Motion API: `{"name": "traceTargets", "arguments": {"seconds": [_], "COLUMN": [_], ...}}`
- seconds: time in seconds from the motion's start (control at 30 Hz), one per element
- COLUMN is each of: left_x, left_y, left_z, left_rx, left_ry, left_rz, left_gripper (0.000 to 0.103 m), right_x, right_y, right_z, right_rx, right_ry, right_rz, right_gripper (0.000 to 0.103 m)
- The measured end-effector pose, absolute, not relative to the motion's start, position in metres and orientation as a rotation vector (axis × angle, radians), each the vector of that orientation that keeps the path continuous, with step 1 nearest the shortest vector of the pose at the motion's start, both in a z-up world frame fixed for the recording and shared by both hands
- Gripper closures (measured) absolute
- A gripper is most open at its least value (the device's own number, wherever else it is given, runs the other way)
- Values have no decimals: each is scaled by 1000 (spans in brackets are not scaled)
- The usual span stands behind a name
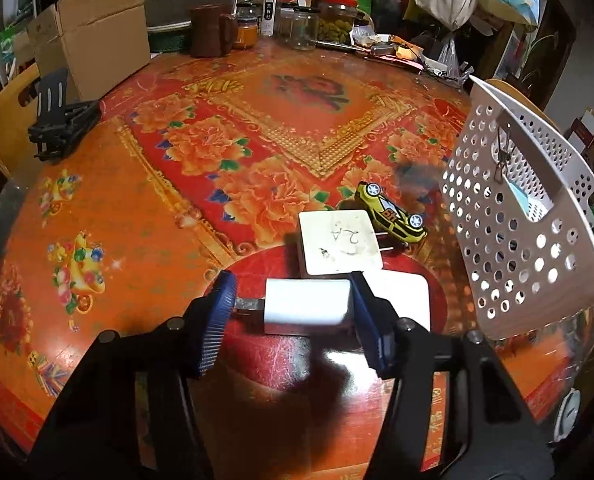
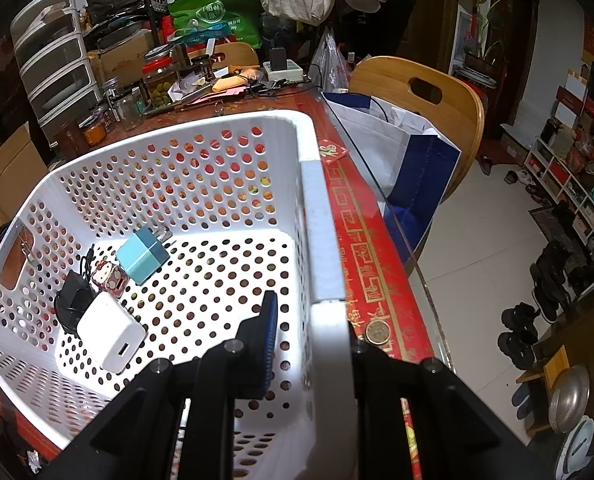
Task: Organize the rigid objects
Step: 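Grasp the white charger with prongs on the table with the left tool, then carry the white prong charger into the basket and open the left tool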
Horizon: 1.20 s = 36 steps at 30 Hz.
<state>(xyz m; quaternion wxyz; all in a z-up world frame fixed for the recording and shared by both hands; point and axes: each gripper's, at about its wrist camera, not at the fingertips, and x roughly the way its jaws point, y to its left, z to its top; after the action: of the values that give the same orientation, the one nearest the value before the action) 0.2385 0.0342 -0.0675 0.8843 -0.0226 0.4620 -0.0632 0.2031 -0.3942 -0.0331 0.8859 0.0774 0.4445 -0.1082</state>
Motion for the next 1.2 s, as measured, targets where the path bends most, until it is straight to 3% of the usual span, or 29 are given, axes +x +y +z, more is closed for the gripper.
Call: {"name": "traceTargets", "arguments": {"seconds": [0.43, 0.83, 1.2], "left_x": [227, 247, 264], "left_y": [30, 37, -41], "left_z": [-70, 2, 70], "left_rx": [24, 95, 192], "left_ry": [881, 717, 621], "left_rz": [-80, 28, -98], "left_gripper": [50, 50, 50], "right_x": [202, 203, 204], "right_y": [-394, -393, -394], "right_z": [-33, -32, -32], "right_rx": [163, 161, 156], "right_ry": [922, 923, 926], "right_rz": [-222, -215, -205], "right_gripper": [87, 87, 87]}}
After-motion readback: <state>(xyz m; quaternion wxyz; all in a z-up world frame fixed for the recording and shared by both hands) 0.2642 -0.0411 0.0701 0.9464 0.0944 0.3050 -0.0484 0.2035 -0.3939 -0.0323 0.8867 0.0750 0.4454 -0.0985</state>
